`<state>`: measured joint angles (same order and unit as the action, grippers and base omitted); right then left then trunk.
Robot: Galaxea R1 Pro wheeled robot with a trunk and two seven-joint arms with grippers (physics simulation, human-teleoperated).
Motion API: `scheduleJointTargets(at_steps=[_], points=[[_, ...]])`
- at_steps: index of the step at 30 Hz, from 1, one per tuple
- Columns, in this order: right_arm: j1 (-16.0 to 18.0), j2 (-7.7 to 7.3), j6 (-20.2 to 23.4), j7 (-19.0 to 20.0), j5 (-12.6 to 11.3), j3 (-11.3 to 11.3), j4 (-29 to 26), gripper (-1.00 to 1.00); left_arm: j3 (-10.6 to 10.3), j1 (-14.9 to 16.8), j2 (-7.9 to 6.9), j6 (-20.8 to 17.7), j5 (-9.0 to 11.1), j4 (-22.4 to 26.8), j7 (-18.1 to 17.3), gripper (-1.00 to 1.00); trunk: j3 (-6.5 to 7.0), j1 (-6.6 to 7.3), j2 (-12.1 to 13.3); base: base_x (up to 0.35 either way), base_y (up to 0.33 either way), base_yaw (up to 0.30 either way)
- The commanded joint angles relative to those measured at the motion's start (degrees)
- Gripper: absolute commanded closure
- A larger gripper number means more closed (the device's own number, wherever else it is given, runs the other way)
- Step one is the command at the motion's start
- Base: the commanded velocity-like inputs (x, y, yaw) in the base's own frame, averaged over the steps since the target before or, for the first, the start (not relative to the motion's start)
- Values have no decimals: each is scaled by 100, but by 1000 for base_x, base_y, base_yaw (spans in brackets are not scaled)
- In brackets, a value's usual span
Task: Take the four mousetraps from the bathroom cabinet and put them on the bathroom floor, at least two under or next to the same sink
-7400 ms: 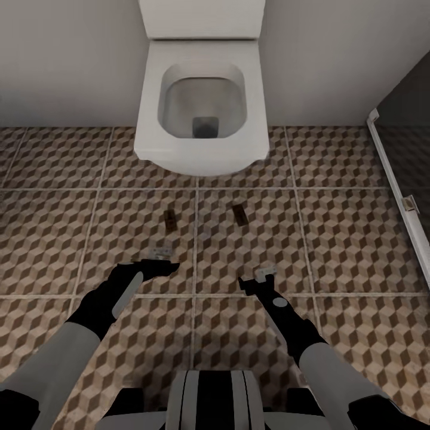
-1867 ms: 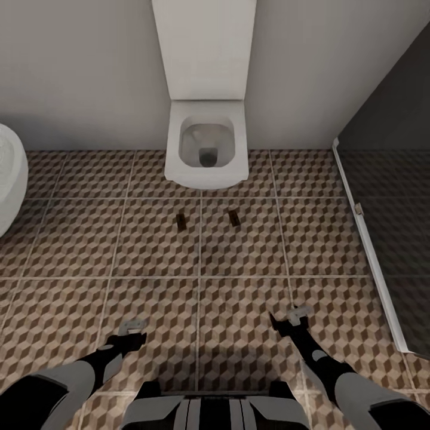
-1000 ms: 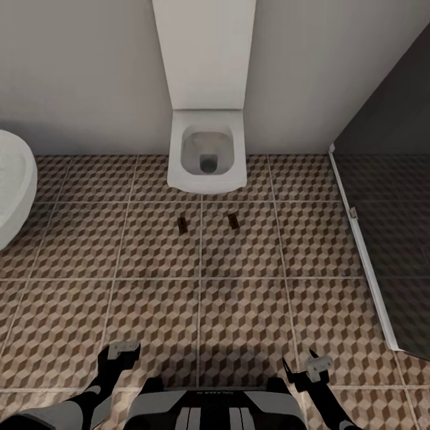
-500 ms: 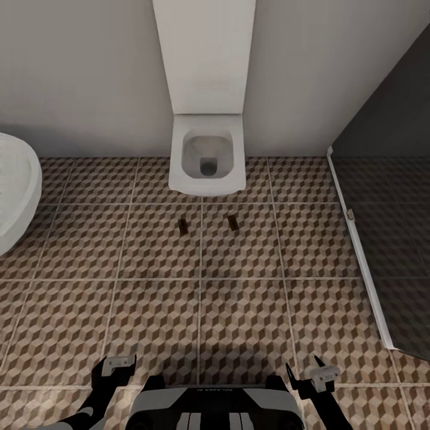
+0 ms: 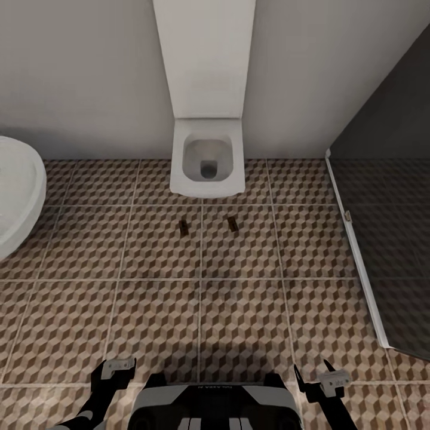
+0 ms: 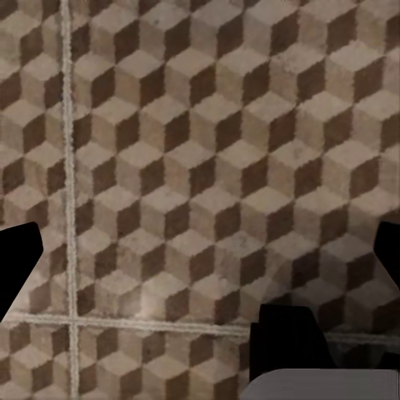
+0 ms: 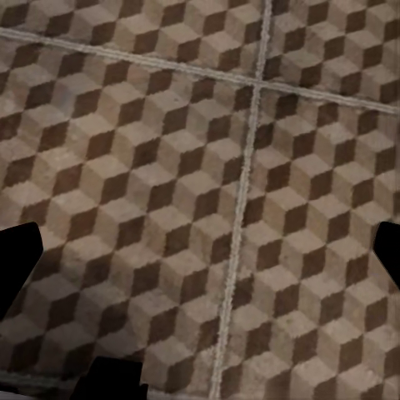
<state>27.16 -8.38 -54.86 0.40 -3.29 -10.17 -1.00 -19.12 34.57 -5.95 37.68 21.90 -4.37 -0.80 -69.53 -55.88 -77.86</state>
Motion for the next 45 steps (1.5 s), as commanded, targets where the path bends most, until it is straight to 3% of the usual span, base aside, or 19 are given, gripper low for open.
scheduleJointTargets(at_steps=[1,45], points=[[1,-3,-15,4,-37,-38,3,-100,-48,6,4,29,43,-20,-8,-100,17,22,40,0,0,0],[0,3,7,4,-40,-38,3,-100,-48,-3,6,11,43,-20,-1,-100,806,989,1804,0,0,0]])
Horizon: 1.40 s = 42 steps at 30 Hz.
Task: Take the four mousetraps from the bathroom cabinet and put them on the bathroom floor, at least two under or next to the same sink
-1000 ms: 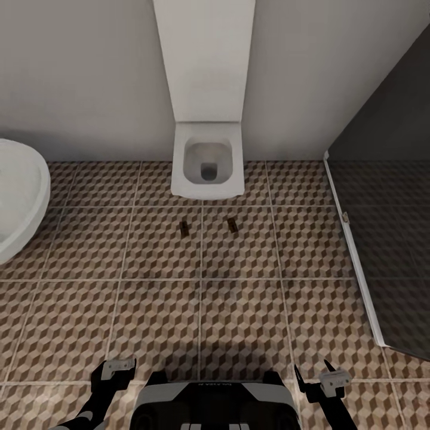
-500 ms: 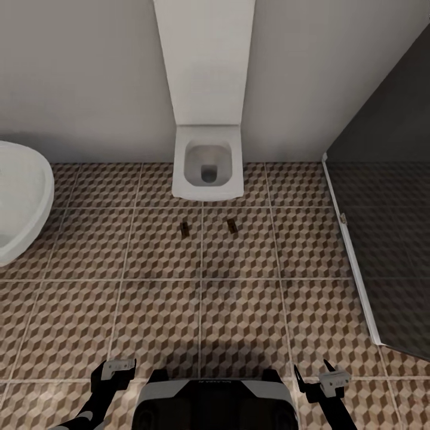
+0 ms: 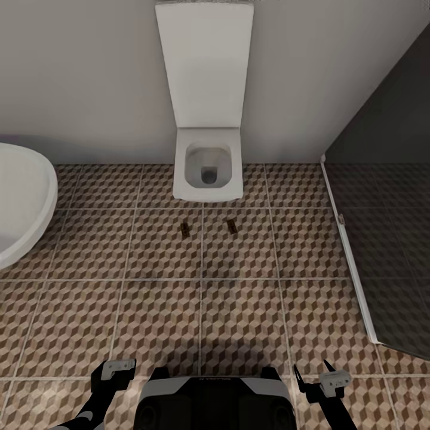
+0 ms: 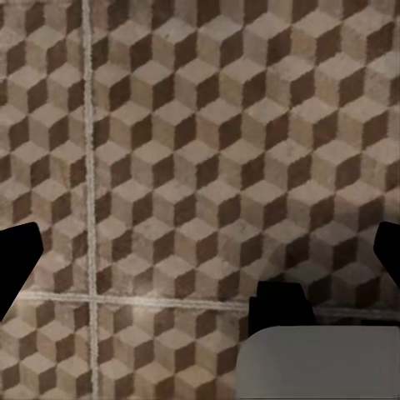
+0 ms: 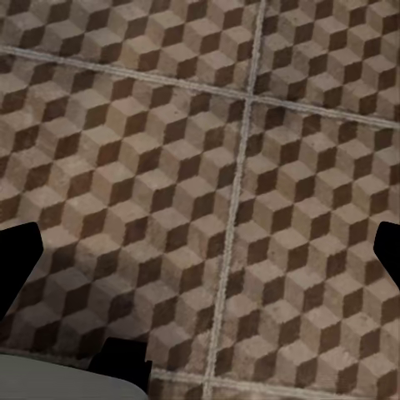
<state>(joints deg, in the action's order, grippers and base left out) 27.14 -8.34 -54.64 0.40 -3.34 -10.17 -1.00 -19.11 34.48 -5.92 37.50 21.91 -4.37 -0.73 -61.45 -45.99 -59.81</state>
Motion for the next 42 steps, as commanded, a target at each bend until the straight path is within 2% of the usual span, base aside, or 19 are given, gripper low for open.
scheduleJointTargets(at_steps=[1,42], points=[[2,-1,-14,2,-36,-38,3,-100,-49,7,3,30,42,-20,-9,-100,16,22,39,0,0,0],[2,13,11,-5,-36,-38,7,-100,-49,7,20,12,42,-20,-6,-100,752,922,1683,0,0,0]])
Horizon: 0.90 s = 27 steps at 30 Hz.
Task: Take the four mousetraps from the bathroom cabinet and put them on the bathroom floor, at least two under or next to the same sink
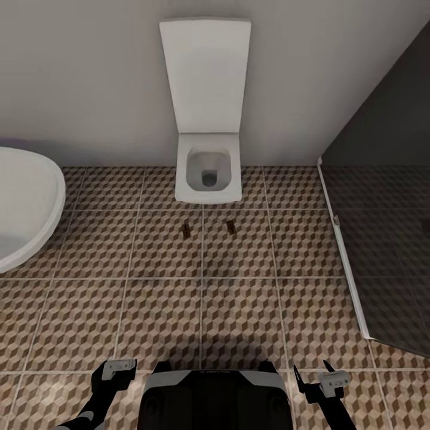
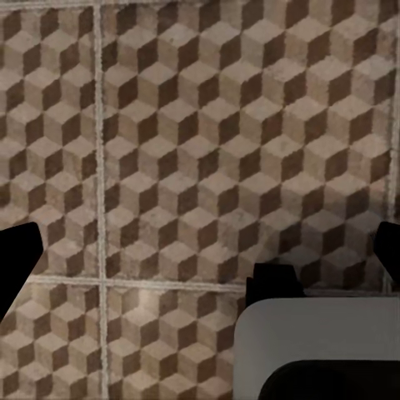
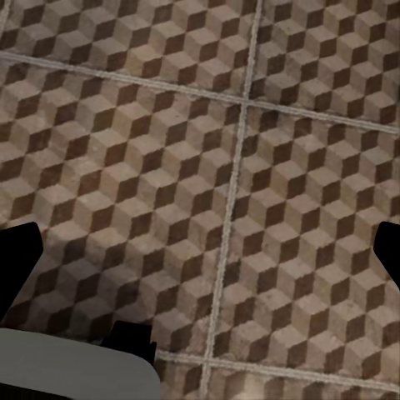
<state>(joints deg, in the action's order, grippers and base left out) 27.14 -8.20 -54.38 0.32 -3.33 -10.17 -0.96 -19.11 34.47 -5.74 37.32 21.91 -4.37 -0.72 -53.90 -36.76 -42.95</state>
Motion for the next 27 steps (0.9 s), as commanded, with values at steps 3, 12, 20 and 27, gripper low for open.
scheduleJointTargets(at_steps=[3,12,20,27], points=[[2,1,-13,3,-36,-38,2,-100,-49,7,6,30,41,-20,-8,-100,51,65,118,0,0,0],[2,3,-12,3,-36,-37,4,-100,-49,7,11,30,41,-20,-8,-100,213,263,479,0,0,0],[2,3,-12,3,-36,-39,3,-100,-49,7,12,30,41,-20,-8,-100,357,438,799,0,0,0],[2,3,-12,3,-36,-37,3,-100,-49,7,12,30,41,-20,-8,-100,482,592,1080,0,0,0]])
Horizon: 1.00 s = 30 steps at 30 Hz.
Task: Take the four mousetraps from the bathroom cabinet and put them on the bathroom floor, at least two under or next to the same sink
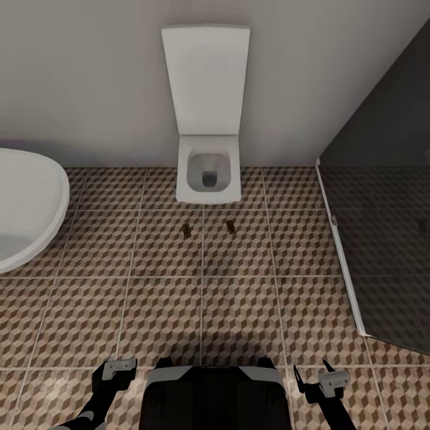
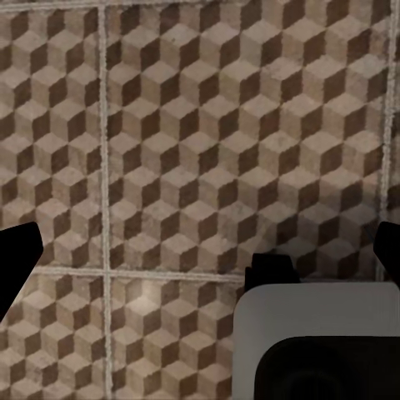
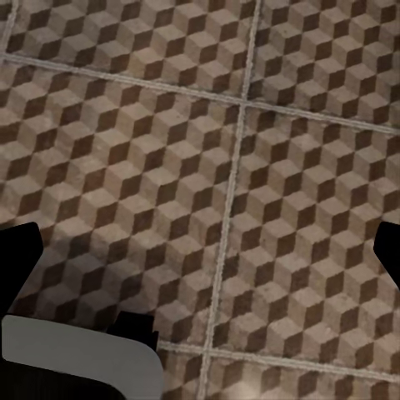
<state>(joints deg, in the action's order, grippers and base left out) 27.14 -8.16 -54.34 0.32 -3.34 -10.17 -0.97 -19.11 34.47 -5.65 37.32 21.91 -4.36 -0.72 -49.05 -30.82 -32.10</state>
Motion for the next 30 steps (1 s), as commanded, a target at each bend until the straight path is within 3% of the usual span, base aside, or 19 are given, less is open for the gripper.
scheduleJointTargets(at_steps=[1,23,30], points=[[2,-1,-16,3,-36,-38,3,-100,-49,7,3,30,41,-21,-8,-100,15,20,36,0,0,0],[2,1,-16,3,-36,-39,3,-100,-49,7,3,30,41,-21,-8,-100,409,503,918,0,0,0],[2,0,-16,3,-36,-39,5,-100,-49,7,3,30,41,-21,-8,-100,409,503,918,0,0,0]])
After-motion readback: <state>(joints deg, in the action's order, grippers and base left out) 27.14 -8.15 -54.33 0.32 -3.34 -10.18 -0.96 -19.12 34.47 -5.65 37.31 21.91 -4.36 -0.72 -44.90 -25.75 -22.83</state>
